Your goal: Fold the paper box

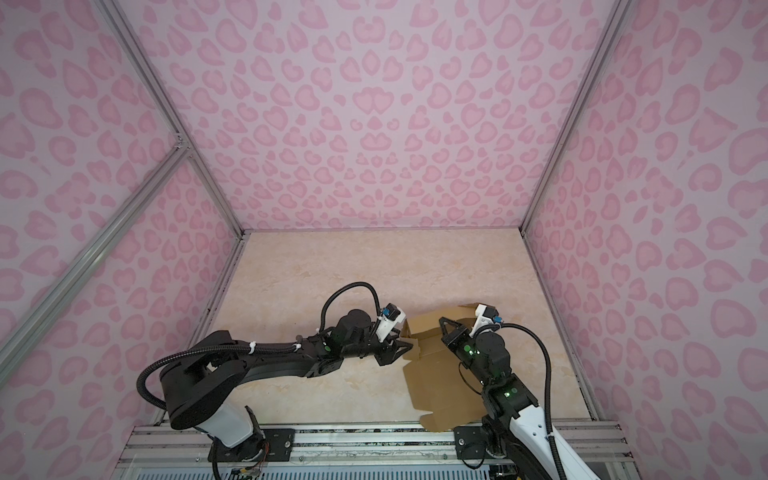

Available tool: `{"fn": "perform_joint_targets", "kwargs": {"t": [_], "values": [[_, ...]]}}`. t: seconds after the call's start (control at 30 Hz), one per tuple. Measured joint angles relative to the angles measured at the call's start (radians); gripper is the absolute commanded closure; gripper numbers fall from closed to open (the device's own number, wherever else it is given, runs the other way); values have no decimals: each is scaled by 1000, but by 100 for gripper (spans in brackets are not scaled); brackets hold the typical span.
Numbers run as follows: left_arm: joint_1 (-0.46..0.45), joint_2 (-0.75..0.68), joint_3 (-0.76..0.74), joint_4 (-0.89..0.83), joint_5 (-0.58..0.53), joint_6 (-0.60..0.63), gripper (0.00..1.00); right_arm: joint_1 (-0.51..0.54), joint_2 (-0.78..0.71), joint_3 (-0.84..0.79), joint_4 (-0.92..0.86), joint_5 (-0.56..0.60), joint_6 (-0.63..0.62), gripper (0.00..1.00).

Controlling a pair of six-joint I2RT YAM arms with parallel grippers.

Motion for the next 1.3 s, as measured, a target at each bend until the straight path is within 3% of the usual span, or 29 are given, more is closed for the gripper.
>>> {"fn": "perform_joint_targets", "kwargs": {"t": [1.3], "values": [[-156,61,45,50,-472,-69,55,180,-138,-10,-128,264,121,100]]}}
